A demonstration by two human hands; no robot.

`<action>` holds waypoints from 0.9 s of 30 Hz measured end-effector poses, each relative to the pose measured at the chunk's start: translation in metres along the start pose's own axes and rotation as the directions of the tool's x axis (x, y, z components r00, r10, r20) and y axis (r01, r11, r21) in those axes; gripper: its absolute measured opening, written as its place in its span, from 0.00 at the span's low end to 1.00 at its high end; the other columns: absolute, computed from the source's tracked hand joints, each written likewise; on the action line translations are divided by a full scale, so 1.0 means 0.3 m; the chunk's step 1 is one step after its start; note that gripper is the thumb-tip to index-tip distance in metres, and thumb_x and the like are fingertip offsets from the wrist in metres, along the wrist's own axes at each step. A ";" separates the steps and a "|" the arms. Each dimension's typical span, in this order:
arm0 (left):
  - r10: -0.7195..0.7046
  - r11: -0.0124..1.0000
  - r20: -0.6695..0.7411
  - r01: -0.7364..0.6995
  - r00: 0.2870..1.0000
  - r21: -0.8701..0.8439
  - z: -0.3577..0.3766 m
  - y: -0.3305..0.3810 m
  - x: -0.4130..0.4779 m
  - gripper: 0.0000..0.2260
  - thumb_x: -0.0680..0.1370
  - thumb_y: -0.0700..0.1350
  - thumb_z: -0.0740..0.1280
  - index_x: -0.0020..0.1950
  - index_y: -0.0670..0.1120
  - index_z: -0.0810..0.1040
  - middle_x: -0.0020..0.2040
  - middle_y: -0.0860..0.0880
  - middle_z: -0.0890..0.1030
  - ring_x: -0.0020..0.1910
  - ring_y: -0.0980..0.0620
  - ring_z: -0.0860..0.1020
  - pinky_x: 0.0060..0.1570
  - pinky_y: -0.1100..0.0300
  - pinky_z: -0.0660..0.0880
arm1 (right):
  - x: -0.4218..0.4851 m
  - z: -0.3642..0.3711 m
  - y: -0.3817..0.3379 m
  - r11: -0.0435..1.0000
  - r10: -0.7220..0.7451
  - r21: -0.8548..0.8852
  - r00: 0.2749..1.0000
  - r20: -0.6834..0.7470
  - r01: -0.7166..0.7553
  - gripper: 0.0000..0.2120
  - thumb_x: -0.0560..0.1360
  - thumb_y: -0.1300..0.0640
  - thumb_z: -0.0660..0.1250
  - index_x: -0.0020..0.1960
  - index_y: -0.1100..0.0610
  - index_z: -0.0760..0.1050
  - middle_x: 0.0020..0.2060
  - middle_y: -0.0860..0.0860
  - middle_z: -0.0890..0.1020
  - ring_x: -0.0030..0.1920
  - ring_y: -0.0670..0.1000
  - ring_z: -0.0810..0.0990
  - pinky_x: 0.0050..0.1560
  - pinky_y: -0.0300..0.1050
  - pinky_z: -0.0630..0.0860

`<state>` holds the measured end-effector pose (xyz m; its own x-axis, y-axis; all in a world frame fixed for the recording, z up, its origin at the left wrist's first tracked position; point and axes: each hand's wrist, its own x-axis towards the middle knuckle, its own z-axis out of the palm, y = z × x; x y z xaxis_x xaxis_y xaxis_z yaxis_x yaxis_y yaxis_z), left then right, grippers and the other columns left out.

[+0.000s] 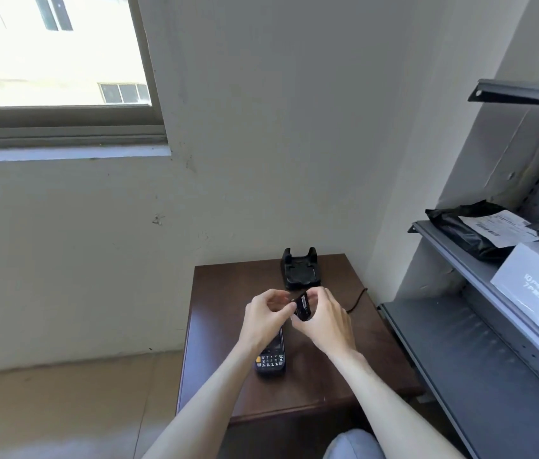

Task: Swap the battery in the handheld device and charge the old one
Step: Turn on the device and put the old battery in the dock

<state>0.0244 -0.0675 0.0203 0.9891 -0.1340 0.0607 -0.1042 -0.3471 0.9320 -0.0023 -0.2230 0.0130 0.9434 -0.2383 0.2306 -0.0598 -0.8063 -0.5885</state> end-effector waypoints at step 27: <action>-0.354 0.867 0.132 0.377 0.926 -0.327 0.059 -0.036 0.204 0.20 0.74 0.44 0.77 0.62 0.43 0.75 0.52 0.40 0.83 0.43 0.48 0.85 0.48 0.54 0.84 | 0.196 0.008 0.024 0.261 0.364 0.819 0.838 0.407 -0.511 0.12 0.75 0.67 0.74 0.57 0.65 0.78 0.43 0.59 0.86 0.37 0.49 0.85 0.38 0.39 0.83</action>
<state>0.0842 -0.0883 0.0077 0.9391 -0.1239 -0.3205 0.3169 -0.0482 0.9472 0.0536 -0.2416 0.0203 0.9015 -0.2729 -0.3358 -0.2303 0.3546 -0.9062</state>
